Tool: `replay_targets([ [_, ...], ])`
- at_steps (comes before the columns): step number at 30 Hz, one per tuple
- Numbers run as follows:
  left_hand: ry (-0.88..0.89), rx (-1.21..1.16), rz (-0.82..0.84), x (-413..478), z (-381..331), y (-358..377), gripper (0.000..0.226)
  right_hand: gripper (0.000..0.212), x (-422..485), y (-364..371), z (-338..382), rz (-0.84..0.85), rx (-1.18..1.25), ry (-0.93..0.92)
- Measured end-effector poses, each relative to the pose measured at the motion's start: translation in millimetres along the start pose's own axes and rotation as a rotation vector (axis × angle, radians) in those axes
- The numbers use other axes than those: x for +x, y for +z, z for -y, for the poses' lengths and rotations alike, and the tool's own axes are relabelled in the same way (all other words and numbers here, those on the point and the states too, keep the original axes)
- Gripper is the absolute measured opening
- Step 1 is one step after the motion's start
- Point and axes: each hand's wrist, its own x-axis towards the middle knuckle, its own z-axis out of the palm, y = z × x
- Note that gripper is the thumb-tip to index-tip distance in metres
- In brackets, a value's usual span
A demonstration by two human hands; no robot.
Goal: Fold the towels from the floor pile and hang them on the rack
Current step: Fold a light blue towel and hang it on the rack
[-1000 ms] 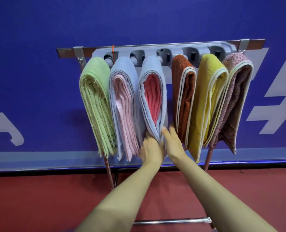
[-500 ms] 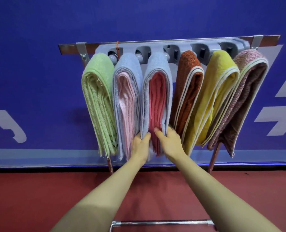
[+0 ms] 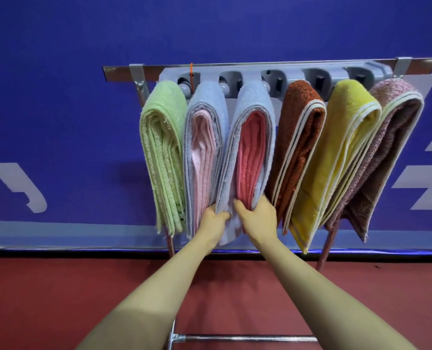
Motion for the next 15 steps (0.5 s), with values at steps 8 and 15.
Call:
replay_targets([
  [8, -0.069, -0.01, 0.074, -5.0, 0.6, 0.7, 0.023, 0.044, 1.8, 0.3, 3.6, -0.04, -0.048, 0.059],
  [15, 0.016, 0.328, -0.352, 13.4, 9.9, -1.5, 0.022, 0.033, 5.1, -16.2, -2.2, -0.124, -0.025, 0.148],
])
